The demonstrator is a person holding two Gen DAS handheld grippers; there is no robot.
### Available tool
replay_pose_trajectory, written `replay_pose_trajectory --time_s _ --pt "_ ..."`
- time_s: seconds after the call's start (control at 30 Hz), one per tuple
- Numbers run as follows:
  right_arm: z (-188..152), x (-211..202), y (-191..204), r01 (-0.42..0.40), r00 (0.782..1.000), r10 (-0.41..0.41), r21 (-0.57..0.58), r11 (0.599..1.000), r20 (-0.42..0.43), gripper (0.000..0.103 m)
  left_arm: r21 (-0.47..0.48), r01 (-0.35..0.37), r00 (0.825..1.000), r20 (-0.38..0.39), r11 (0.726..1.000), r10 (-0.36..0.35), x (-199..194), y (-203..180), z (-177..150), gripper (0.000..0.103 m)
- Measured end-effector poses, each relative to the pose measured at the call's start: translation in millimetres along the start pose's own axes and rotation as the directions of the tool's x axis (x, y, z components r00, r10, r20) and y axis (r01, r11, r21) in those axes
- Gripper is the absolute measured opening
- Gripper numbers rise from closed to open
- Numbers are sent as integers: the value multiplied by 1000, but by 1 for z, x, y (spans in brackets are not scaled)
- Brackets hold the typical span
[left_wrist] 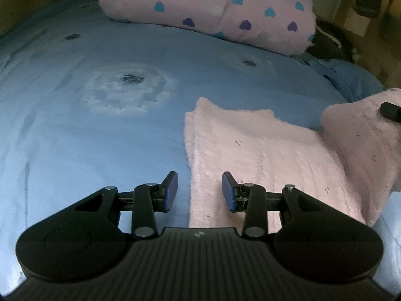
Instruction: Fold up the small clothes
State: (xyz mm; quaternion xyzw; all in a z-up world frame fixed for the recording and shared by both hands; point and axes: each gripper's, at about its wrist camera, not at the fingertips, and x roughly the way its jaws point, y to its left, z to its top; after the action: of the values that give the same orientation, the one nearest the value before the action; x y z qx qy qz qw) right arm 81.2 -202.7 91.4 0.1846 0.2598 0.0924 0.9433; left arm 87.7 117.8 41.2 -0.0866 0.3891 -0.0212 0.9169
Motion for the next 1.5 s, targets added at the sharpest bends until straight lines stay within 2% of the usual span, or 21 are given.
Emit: replay_pose_trajectory --time_s 0.17,0.4,0.53,0.63,0.7,0.8,0.9,1.0,1.07,1.17,1.23,1.33,1.5 --pt "-9 17 43 -38 999 37 -45 998 -30 23 -47 8 1000 13 999 -7 -7 13 5 44" --pt "-36 43 111 -79 995 65 -194 978 -75 23 -100 -19 999 31 995 22 -16 31 9 45" --pt "-61 68 137 -106 988 71 -261 960 -137 23 -138 -61 997 28 989 65 -18 43 10 45" --pt "-76 85 145 -161 972 103 -282 946 -210 26 -142 -88 995 36 986 94 -20 48 11 45" --pt "-80 87 142 -196 963 140 -246 949 -230 30 -143 -98 994 42 985 105 -21 50 12 45" --pt "-78 73 139 -214 966 172 -224 951 -192 36 -144 -97 993 54 985 106 -24 51 12 45" --pt "-73 53 134 -271 958 237 -250 930 -159 38 -153 -64 995 67 986 75 -26 50 13 45" --pt "-67 42 124 -279 958 250 -257 925 -139 38 -153 -24 996 80 988 37 -29 46 12 45" --pt "-63 38 112 -264 962 235 -249 932 -141 38 -147 -3 996 83 989 15 -29 42 11 45" --pt "-57 44 93 -185 978 157 -226 956 -137 39 -135 37 997 77 990 -27 -27 33 8 45" --pt "-52 55 76 -131 983 109 -150 980 -151 42 -126 77 995 72 989 -68 -25 27 7 45" --pt "-49 73 58 -128 974 120 -30 991 -192 55 -120 123 991 62 985 -116 -23 19 5 45" --pt "-48 93 64 -145 968 141 -2 989 -208 57 -106 187 982 37 977 -184 -18 10 -1 44"
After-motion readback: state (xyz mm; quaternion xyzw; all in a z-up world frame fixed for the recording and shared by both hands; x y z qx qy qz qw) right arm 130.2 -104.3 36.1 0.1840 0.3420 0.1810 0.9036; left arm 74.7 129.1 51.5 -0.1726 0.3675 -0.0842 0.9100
